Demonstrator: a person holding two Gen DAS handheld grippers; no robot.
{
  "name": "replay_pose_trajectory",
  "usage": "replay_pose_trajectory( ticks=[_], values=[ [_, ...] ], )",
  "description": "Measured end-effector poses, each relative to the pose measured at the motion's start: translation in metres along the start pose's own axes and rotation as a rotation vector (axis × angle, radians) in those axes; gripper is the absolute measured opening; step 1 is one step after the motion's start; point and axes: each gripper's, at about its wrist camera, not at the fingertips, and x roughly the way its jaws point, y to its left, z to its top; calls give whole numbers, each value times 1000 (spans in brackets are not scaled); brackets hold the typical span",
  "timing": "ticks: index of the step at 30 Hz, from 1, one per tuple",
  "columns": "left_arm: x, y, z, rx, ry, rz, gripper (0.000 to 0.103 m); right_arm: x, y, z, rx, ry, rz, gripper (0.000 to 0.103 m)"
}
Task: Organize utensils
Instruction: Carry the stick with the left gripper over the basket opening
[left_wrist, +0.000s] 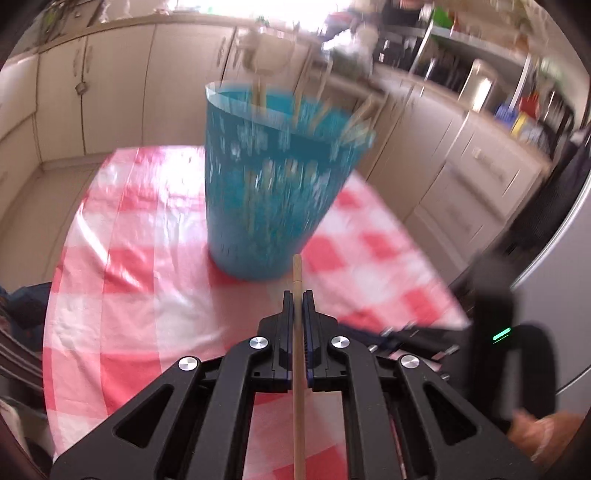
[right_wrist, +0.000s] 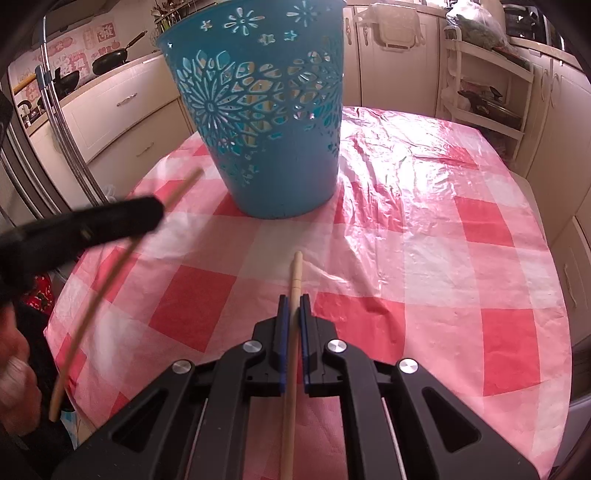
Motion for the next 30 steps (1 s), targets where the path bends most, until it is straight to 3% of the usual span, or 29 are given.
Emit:
replay_pose_trajectory(
  ticks=[5,10,15,21,30],
  values=[
    [-41,-5,33,-55,-160,-121,5,0,3,0,-15,-7,-14,6],
    [-58,-16,77,-42,-295,-138,5,0,3,0,-16,-9,-18,6],
    [-58,-20,132,-48,-439,-90,5,0,4,-1,-16,-9,-20,6],
    [-31,-11,180,-90,-531,-8,5,0,3,-1,-8,-9,-11,6],
    [10,-4,203,-89,-543,70,5,1,-3,2,19,-4,22,6]
  ],
)
